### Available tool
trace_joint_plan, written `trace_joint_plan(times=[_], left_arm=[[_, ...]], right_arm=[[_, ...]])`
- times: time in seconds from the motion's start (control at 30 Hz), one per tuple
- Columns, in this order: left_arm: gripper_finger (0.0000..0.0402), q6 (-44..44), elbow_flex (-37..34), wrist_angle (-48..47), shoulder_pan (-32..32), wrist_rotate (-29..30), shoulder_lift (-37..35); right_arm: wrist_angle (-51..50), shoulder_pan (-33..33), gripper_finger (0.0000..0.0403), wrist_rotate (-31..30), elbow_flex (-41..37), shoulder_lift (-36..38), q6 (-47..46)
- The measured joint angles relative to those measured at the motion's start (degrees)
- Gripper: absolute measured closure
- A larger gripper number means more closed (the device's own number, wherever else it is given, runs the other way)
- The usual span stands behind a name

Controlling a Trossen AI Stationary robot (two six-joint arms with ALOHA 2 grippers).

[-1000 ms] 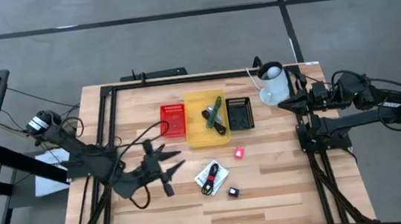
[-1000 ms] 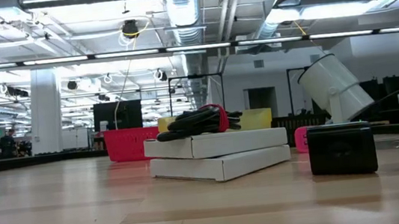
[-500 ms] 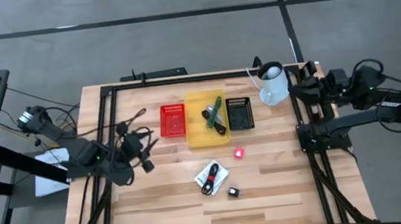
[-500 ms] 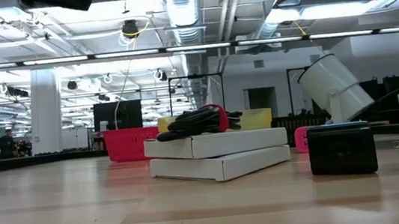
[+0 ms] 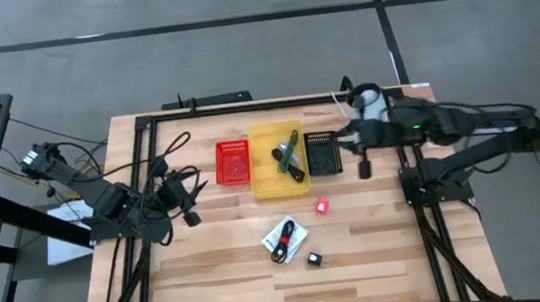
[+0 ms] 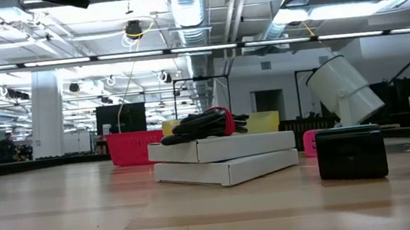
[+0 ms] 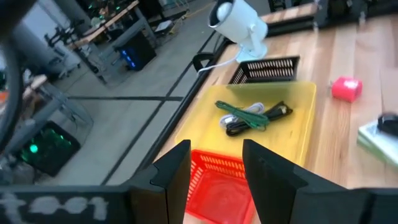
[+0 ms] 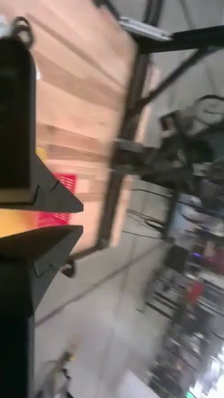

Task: Pick and place items into bin
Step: Put the black charger cable in the yellow bin

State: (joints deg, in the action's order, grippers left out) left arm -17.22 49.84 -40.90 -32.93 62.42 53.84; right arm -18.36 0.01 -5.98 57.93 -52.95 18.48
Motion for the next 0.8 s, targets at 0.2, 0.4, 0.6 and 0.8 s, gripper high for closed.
trace_joint_plan(times=[0.2, 0.4, 0.6, 0.8], left_arm=[[0.0264, 3.44, -0.02, -0.35, 0.02, -1.26, 0.11], [0.0264, 5.63, -0.02, -0.83, 0.04, -1.93, 0.11], [0.0264, 7.43, -0.02, -0.77, 0.04, -2.04, 0.16], [0.0264, 7.46, -0.02, -0.62, 0.04, -2.09, 0.16]], right_arm=[[-9.68, 0.71, 0.0308, -0.53, 3.87, -9.75, 0.00], [-13.12, 4.26, 0.0263, -5.19, 5.33, -18.47, 1.57], [-12.24, 9.05, 0.0237, -13.74, 5.38, -25.69, 2.81], [-12.67, 13.97, 0.0239, -15.13, 5.96, -31.09, 5.95]])
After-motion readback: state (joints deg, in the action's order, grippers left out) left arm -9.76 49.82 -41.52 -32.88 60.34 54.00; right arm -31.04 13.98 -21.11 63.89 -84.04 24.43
